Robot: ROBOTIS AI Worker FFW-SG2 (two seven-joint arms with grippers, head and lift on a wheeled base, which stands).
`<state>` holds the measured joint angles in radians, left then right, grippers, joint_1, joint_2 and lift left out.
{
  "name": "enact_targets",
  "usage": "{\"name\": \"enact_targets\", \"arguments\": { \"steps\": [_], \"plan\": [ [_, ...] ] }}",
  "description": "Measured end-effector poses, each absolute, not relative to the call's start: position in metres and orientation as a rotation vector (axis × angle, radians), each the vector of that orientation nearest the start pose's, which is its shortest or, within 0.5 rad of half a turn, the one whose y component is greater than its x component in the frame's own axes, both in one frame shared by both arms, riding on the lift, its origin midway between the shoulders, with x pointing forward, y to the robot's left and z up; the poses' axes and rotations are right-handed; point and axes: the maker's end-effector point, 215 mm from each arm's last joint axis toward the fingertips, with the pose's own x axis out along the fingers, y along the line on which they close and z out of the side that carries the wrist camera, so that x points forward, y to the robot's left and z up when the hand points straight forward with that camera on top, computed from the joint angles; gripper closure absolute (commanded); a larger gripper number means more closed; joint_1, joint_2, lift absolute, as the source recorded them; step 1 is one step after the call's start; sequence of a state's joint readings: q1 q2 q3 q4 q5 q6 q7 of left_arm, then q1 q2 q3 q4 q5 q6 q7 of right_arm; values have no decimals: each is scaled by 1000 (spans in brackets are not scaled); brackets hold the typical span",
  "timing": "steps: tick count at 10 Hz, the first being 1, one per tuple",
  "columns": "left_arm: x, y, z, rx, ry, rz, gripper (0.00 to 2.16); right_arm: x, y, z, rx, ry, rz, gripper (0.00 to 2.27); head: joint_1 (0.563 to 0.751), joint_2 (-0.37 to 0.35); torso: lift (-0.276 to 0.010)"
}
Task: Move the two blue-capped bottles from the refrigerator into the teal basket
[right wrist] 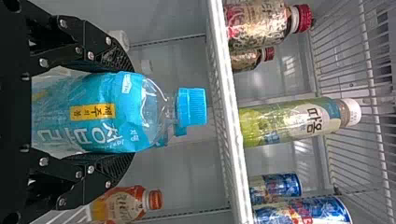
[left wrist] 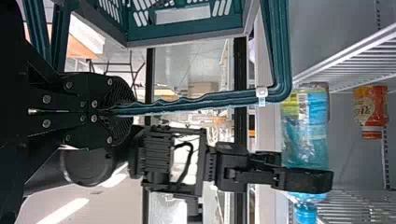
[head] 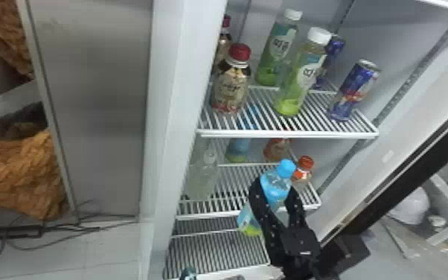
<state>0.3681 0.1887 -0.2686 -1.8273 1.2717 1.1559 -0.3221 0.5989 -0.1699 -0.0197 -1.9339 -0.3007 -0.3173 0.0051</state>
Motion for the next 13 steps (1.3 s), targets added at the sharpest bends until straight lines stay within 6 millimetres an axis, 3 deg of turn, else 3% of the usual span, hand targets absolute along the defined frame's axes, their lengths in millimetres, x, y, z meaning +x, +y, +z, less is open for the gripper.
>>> {"name": "enact_targets", "arguments": {
  "steps": [5, 13],
  "plan": [
    [186, -92, -421, -1182, 1185, -1095, 1134, 364, -258, -334, 162, -7, 60, 575, 695, -350, -137],
    [187, -90, -423, -1183, 1184, -1088, 1134, 330, -196, -371, 116, 258, 359, 575, 695, -350, -137]
  ]
}}
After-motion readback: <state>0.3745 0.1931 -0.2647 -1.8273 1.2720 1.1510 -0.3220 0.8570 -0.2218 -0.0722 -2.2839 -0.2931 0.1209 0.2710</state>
